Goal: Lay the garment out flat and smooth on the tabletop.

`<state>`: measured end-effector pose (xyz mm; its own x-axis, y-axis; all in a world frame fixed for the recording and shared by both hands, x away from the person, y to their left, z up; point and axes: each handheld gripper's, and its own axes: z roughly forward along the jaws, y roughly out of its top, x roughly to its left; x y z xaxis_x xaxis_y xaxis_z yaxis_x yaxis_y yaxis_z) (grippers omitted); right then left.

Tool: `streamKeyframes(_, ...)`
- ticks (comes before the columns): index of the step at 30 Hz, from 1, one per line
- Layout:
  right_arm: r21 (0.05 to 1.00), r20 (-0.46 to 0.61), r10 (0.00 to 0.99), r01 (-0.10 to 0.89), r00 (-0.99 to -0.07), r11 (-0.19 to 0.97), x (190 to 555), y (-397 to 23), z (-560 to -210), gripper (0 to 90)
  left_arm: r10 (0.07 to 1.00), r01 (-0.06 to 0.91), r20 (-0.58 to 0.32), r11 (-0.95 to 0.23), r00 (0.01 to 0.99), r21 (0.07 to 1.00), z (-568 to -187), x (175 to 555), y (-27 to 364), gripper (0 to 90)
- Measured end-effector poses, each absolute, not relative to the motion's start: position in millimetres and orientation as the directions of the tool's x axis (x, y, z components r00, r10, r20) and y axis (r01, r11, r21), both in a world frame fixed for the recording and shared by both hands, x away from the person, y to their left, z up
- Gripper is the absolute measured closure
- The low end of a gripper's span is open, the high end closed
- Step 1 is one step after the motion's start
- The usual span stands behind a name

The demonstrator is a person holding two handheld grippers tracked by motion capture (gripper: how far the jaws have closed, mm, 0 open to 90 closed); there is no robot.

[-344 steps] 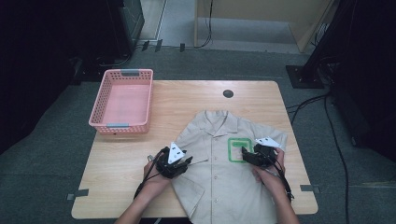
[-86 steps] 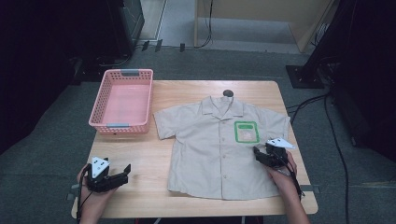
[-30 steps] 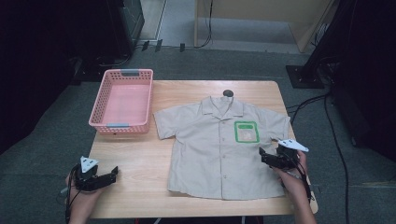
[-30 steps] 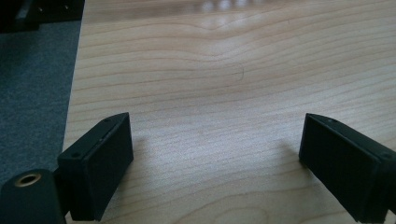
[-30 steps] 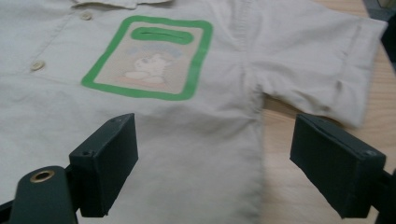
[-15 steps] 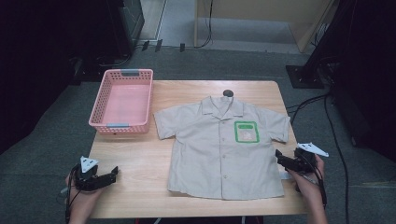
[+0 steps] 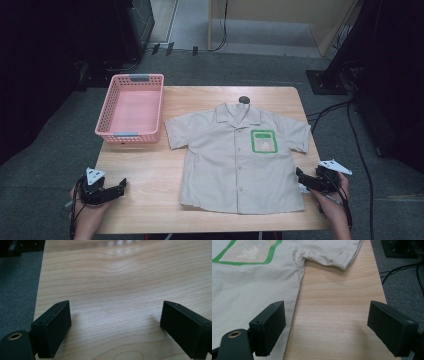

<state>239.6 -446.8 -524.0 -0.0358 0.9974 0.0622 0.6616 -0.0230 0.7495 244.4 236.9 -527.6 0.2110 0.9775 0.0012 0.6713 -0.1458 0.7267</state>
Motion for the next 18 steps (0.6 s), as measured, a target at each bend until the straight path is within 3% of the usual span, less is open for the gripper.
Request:
streamKeyframes(12,0.739,0.104,0.994,0.671,-0.036,-0.053,227,-454,-529,15.3,0.977,0.671,0.001,-0.146,0.211,0.727,-528,244,237,10.2)
streamKeyframes(18,0.740,0.069,0.996,0.672,-0.061,-0.010,221,-452,-531,15.3,0.978,0.671,0.001,-0.145,0.211,0.727,-528,244,237,10.2)
